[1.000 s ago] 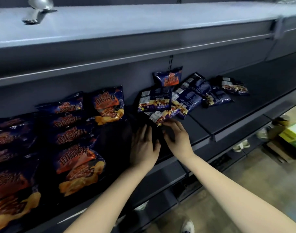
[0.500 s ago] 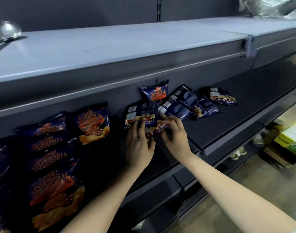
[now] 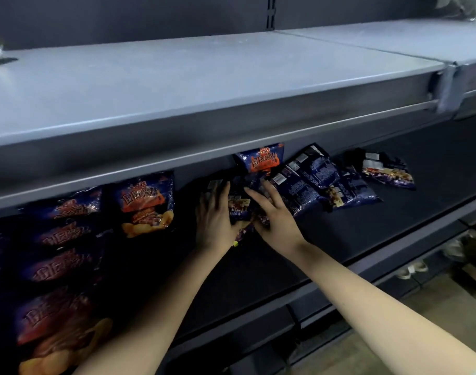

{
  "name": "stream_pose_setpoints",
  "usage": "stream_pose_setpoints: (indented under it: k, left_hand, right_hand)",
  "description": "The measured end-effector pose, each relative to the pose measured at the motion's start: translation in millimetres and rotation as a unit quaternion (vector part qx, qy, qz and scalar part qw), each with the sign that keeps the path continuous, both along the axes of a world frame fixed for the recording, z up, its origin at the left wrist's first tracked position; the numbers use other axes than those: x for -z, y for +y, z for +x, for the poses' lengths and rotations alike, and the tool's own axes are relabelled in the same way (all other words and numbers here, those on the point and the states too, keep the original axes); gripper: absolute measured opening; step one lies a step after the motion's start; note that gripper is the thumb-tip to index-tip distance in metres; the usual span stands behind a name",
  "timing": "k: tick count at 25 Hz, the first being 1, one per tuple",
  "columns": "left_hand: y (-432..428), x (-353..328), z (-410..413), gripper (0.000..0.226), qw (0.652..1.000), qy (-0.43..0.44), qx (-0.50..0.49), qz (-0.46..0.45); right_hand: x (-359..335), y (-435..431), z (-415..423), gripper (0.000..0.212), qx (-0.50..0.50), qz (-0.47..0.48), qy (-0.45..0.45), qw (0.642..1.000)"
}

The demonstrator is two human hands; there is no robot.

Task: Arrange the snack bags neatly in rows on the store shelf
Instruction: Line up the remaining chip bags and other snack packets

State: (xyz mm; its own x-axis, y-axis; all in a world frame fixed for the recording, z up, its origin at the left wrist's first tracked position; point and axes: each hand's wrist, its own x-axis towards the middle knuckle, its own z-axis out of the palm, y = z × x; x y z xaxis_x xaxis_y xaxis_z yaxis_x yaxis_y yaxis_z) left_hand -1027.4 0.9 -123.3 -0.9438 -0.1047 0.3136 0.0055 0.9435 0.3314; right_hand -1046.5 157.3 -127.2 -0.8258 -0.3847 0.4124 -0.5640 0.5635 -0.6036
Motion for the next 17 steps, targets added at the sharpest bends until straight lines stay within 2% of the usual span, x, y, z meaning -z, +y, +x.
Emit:
stream_pose_setpoints:
  k: [7, 12, 14, 17]
  left_hand:
    - [10, 2, -9, 0.073, 0.999, 0.034, -0.031, -0.015]
    - [16, -10, -7, 0.047, 0.987, 0.161, -0.008, 0.021]
    - [20, -21, -2, 0.048, 0.980, 0.193, -0.025, 0.044]
    - [20, -39, 13, 0.057, 0.969, 0.208, -0.046, 0.129]
  right_hand:
    - [-1, 9, -13, 0.073, -0.039, -0.044, -0.064, 0.996]
    - [-9, 12, -19, 0.075, -0.054, -0.137, -0.016, 0.989]
    - [-14, 7, -19, 0.073, -0.052, -0.188, 0.008, 0.981]
    - [-19, 1, -21, 0.076, -0.070, -0.240, -0.023, 0.968]
